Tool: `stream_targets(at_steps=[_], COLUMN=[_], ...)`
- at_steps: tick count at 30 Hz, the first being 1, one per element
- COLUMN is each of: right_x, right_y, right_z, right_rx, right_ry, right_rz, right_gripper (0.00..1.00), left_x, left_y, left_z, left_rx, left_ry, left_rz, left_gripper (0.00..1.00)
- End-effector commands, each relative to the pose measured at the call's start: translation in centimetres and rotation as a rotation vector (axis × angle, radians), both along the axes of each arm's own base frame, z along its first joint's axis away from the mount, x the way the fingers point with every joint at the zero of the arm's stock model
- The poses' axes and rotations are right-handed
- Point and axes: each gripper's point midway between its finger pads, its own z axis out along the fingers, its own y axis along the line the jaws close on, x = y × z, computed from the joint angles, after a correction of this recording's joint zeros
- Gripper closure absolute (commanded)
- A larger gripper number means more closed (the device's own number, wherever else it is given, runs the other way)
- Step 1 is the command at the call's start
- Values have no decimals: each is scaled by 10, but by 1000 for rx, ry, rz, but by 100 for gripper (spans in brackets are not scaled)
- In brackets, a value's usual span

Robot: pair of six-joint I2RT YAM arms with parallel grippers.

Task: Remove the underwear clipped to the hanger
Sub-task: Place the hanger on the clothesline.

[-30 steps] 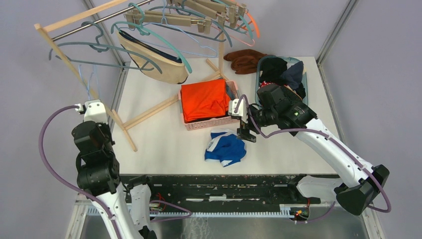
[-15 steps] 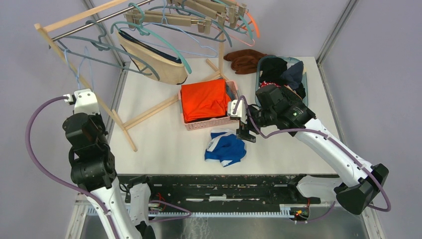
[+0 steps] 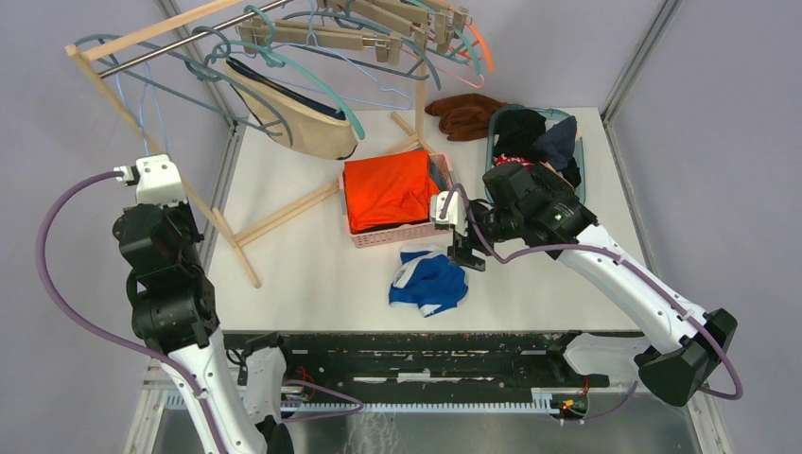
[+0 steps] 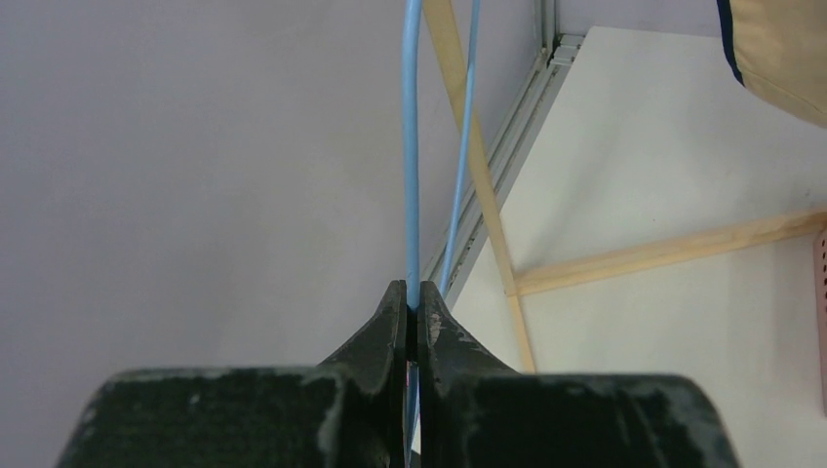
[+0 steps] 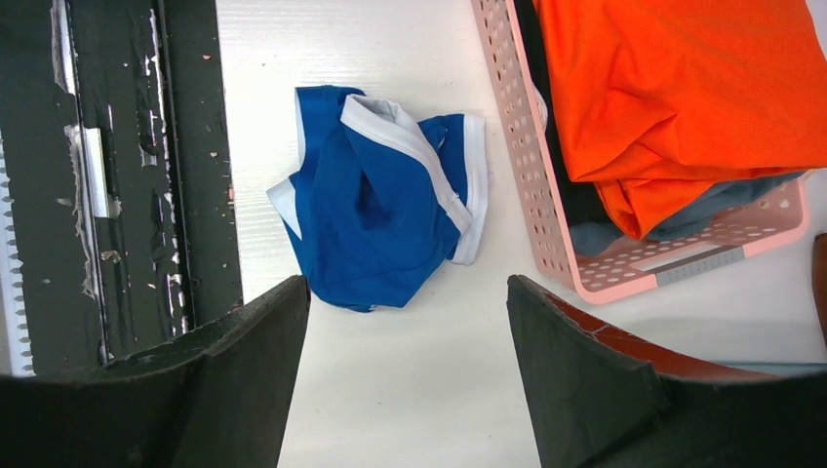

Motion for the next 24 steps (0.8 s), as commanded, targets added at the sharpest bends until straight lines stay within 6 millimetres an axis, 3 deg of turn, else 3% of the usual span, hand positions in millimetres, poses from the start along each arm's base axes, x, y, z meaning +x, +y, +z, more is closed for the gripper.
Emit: stream_targets(at_steps=[1,6,11,24], right_x=[2,1,0,-7], right_y=[2,5,6,12], right_z=[7,4,2,-3], right_rx=[12,1,-8,-30], right_ry=[-45,-42,-43,-46], right_rz=[10,19,25,64], right_gripper=[18,18,18,17], left_x=[5,1,-6,-25], left_y=[-8,-11,-12,-9], left_z=[-7,-57,-87,-87], left_rx=[-40,-80,-108,-111], left_ry=[-50,53,125,152], left_rz=[-35,-40,-34,24], left_gripper=[97,97,97,97])
